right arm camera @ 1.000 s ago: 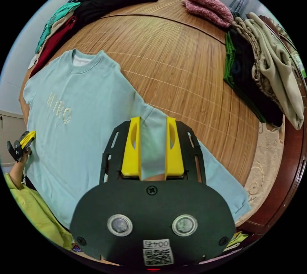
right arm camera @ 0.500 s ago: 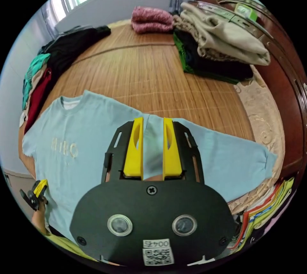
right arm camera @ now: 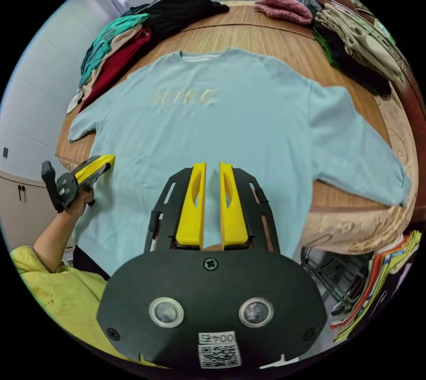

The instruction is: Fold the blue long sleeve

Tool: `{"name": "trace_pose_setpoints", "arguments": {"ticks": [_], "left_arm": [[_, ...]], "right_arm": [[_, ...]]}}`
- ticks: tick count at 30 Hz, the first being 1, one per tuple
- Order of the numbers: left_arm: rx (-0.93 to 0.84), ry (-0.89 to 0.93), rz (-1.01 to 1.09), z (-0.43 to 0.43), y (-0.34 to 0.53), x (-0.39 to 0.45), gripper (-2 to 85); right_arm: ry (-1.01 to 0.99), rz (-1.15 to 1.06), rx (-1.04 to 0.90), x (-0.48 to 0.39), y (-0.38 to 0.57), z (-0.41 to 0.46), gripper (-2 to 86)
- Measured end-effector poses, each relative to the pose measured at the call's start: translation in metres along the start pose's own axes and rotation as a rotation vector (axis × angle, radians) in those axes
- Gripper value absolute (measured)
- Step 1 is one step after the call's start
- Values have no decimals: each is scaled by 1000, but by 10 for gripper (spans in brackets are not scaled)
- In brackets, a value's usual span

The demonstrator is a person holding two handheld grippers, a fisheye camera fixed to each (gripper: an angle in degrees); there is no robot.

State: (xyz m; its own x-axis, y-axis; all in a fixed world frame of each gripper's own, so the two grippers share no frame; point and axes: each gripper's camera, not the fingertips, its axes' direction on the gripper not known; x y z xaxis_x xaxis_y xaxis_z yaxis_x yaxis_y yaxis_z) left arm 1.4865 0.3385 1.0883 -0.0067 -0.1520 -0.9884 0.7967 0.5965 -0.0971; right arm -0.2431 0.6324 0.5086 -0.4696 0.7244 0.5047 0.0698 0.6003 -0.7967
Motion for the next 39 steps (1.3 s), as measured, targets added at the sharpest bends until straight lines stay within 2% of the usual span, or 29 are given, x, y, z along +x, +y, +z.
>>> {"name": "trace_pose_setpoints", "arguments": {"ticks": [4,7,17,22,25,27,33,39], "left_arm": [[1,12,-4,4,4,-8,7],[2,27,-8,7,7,-16,6],[5,39,-8,20,22,-47,7],[5,33,-6,27,31,-64,8],[8,125,-59,30,38,-96,9],[-6,294,-138,26,48,-135,11],[154,460,-351,-31,133,-224,49],[103,428,-525,-34,235,-268,105]], "right_arm": [[27,59,-72,-23,37,33,32],[61,103,10,-29,52,35,26],[17,147,46,-32,66,40,36],[173,84,40,-66,68,47,38],[200,80,42,-74,70,50,38],[168,97,44,-71,72,49,37],[92,130,50,-65,77,51,39],[226,64,41,-96,77,58,43]]}}
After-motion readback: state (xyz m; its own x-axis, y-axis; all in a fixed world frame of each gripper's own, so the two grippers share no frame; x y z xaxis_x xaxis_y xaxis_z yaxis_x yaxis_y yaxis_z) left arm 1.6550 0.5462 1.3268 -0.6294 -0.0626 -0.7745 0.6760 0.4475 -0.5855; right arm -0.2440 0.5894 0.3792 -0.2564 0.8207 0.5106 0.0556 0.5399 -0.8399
